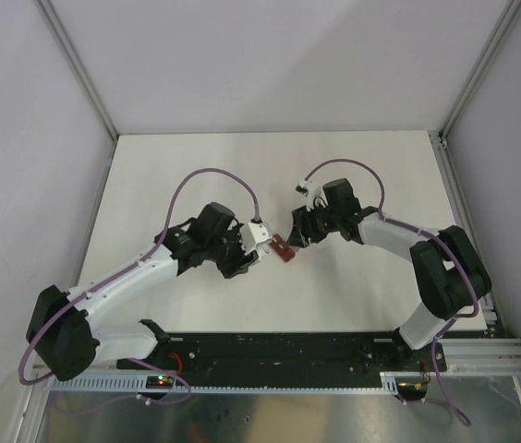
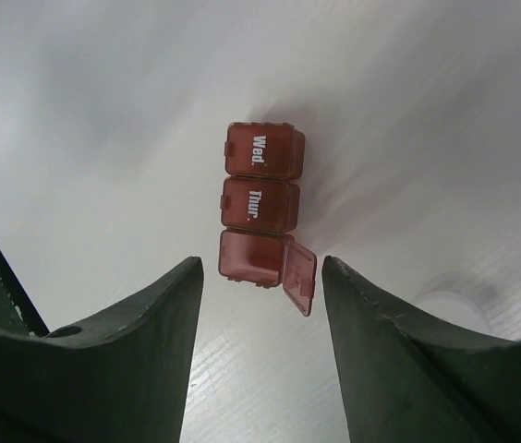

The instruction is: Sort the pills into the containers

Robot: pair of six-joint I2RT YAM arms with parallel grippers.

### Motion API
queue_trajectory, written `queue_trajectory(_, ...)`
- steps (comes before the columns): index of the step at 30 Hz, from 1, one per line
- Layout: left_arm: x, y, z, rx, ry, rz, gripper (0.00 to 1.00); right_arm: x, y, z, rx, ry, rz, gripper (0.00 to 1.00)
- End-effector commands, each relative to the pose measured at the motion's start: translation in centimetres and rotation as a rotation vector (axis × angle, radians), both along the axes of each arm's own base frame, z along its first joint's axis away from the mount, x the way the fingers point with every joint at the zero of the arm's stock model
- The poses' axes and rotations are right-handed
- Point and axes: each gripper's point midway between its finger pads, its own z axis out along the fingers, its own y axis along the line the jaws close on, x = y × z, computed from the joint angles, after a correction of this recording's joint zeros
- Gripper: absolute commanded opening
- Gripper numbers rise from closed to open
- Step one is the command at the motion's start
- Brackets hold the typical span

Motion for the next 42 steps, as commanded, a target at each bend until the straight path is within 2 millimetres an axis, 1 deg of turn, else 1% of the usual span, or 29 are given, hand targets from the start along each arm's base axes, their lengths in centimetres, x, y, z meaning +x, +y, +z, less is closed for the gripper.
queue_trajectory(1, 1.3, -1.3, 1.2, -0.021, -0.046, 0.003, 0.0, 0.5, -0.2, 2.5, 0.02, -0.085, -0.002, 0.62)
queue_trajectory(6, 2.1, -1.9, 1.0, -0.003, -0.037, 0.019, 0.0, 1.7, -1.3, 4.5, 0.014, -0.163, -0.049, 0.7)
queue_trajectory(8, 2.5, -2.2, 1.0, 0.003, -0.038, 0.033, 0.0, 2.4, -2.1, 5.4, -0.001, -0.203, -0.088, 0.73)
queue_trajectory(12, 3.5, -2.8, 0.9, 0.015, -0.022, 0.074, 0.0, 3.6, -3.8, 7.3, -0.043, -0.295, -0.155, 0.85)
queue_trajectory(14, 3.9, -3.2, 1.0, 0.01, -0.013, 0.1, 0.0, 4.0, -4.5, 8.1, -0.06, -0.329, -0.185, 0.88)
queue_trajectory(19, 4.8, -4.2, 1.0, -0.005, 0.028, 0.165, 0.0, 5.0, -6.7, 9.4, -0.112, -0.392, -0.273, 0.9)
queue_trajectory(23, 5.1, -5.1, 0.5, -0.015, 0.08, 0.216, 0.0, 5.9, -8.5, 9.9, -0.147, -0.414, -0.346, 0.98)
queue_trajectory(27, 5.1, -5.9, -0.3, -0.013, 0.121, 0.243, 0.0, 6.3, -9.7, 10.1, -0.132, -0.397, -0.394, 0.99)
queue_trajectory(32, 4.9, -6.8, -0.9, -0.011, 0.164, 0.264, 0.0, 6.5, -11.3, 10.9, -0.008, -0.316, -0.422, 1.0)
queue_trajectory(33, 4.8, -7.0, -1.0, -0.009, 0.173, 0.265, 0.0, 6.7, -11.9, 11.1, 0.007, -0.305, -0.437, 0.99)
queue_trajectory(37, 4.3, -7.4, -1.6, 0.01, 0.204, 0.266, 0.0, 6.9, -13.3, 11.1, 0.046, -0.27, -0.463, 0.99)
queue_trajectory(42, 3.3, -7.6, -2.4, 0.049, 0.255, 0.258, 0.0, 6.9, -13.9, 11.2, 0.034, -0.285, -0.452, 0.99)
